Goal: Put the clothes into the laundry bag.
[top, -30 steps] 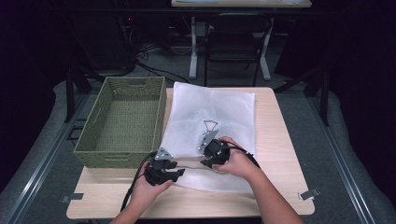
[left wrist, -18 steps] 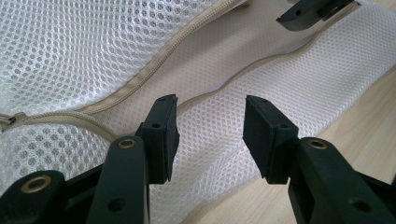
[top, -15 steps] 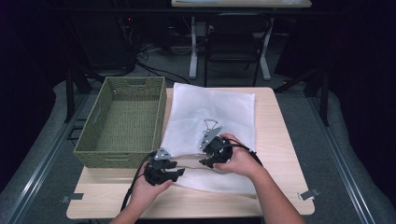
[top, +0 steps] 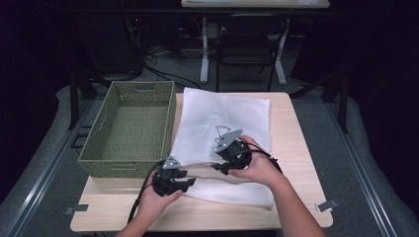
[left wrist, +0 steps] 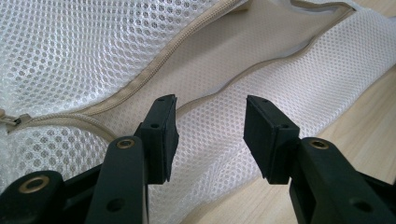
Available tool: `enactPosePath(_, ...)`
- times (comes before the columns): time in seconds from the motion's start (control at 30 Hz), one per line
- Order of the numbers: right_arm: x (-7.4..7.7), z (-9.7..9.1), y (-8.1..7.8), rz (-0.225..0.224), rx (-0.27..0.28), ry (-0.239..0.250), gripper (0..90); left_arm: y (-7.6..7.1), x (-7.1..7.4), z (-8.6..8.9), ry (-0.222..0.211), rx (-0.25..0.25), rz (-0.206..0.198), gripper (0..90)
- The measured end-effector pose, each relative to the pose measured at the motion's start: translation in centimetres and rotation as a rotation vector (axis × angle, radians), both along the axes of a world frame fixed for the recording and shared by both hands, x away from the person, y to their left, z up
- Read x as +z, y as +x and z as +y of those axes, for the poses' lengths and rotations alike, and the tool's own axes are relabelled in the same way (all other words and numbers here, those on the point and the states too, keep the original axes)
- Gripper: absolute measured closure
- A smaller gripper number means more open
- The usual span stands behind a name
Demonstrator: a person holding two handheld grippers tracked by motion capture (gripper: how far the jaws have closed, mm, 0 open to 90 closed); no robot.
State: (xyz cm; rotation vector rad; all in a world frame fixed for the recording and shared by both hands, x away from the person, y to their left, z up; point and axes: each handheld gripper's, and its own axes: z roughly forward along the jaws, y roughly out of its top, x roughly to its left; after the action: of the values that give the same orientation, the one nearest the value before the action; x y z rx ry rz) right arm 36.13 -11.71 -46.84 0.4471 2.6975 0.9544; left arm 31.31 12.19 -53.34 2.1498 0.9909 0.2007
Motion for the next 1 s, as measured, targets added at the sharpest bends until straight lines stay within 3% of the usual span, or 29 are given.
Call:
enactPosePath(0.23,1.1,-0.7,-0.1,-0.039,-0.029,0.055,48.6,0.0,0.2,0.2,-0.012,0.008,-0.004,53.8)
enactPosePath(0.6,1.2,-0.7,0.0,-0.057,-0.068,0.106,46.9,0.0,0.0,0.1,-0.004,0.002,-0.002,53.7)
enactPosePath(1.0,0.3,-2.5,1.7,-0.053,-0.217,0.158,45.4,0.0,-0.3,-0.1,-0.006,-0.005,0.015,52.9)
